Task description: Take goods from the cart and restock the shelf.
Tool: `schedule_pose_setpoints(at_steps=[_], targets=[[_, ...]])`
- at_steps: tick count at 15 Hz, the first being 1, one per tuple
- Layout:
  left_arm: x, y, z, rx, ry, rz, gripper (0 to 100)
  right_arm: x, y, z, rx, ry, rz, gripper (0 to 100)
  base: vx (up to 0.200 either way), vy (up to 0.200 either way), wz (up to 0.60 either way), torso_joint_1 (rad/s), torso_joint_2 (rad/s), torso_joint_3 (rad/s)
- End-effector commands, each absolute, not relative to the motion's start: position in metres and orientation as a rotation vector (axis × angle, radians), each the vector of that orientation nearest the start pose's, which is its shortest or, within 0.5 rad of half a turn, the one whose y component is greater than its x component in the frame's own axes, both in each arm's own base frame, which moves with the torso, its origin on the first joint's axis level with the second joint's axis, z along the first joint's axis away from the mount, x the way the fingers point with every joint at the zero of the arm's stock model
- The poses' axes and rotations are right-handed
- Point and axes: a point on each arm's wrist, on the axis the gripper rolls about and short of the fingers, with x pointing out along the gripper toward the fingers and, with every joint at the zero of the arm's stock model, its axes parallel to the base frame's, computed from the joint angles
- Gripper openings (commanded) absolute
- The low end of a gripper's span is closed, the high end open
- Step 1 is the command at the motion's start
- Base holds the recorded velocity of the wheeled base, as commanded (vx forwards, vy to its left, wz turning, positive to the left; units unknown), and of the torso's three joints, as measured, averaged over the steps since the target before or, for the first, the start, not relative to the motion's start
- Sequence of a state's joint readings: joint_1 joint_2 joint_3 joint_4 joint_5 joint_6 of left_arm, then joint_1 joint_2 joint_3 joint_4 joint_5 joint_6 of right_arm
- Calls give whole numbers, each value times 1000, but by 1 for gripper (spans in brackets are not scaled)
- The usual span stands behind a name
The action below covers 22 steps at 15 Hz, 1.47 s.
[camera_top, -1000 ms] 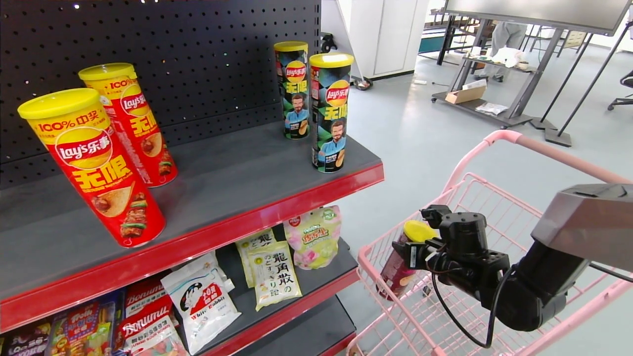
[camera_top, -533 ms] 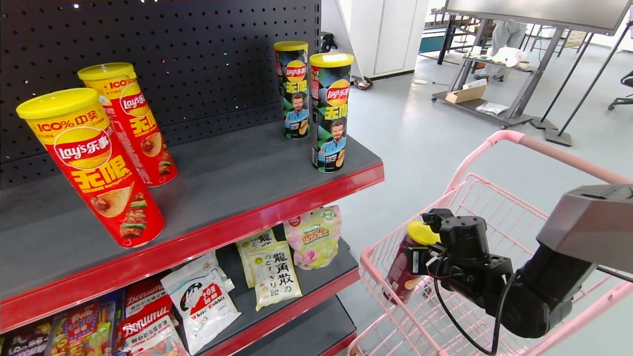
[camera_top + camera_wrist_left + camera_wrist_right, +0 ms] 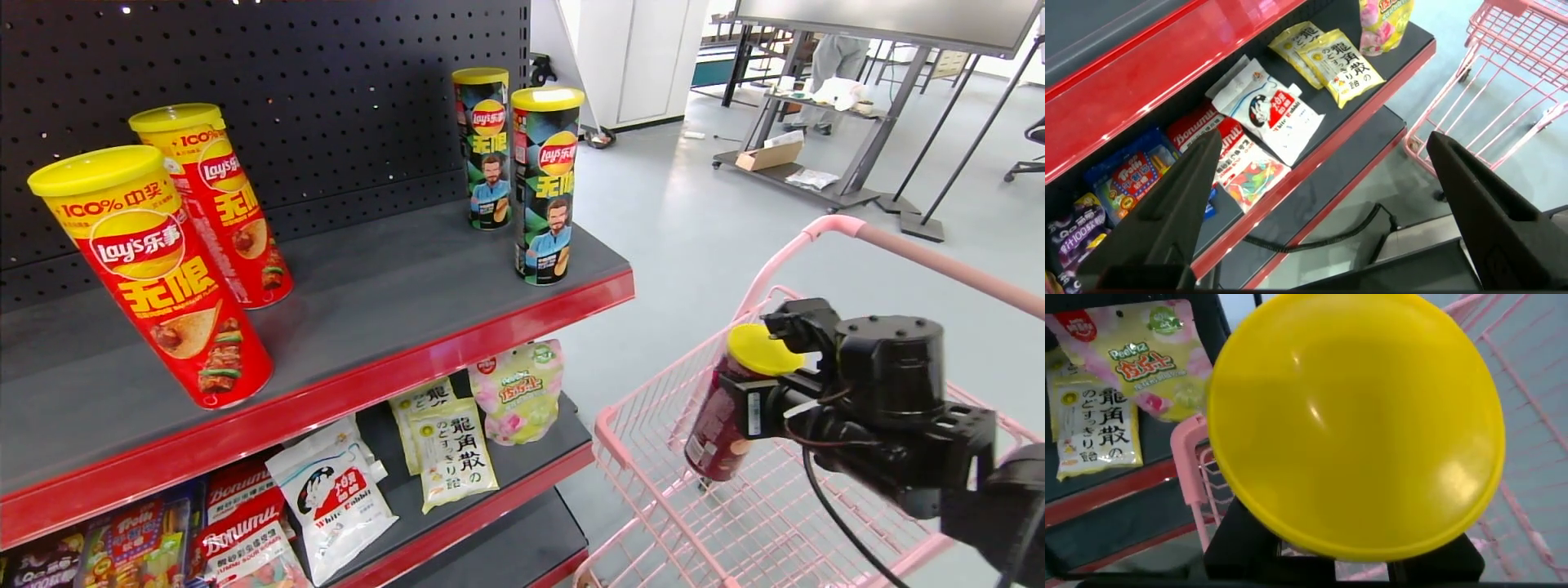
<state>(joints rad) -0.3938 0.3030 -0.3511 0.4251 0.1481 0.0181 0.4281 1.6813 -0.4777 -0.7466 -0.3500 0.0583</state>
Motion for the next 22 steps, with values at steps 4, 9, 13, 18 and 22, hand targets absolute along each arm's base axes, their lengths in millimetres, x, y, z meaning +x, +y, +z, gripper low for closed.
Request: schedule_pose_setpoints(at_steps=[4,9,13,18,22], targets=[[-18,11,136,153,355,-249,100,130,51,217,-183,368,61,0,0,0,0,0,0,0],[-23,13,125,155,335,-246,100,70,19,211,-240,438,41,0,0,0,0,0,0,0],[-24,14,126,153,326,-244,100,71,19,210,-273,447,61,0,0,0,0,0,0,0],[-24,14,127,154,318,-244,100,69,18,210,-276,443,62,0,0,0,0,94,-251,-149],[-25,14,129,166,308,-247,100,70,18,209,-275,444,62,0,0,0,0,194,-499,-299]])
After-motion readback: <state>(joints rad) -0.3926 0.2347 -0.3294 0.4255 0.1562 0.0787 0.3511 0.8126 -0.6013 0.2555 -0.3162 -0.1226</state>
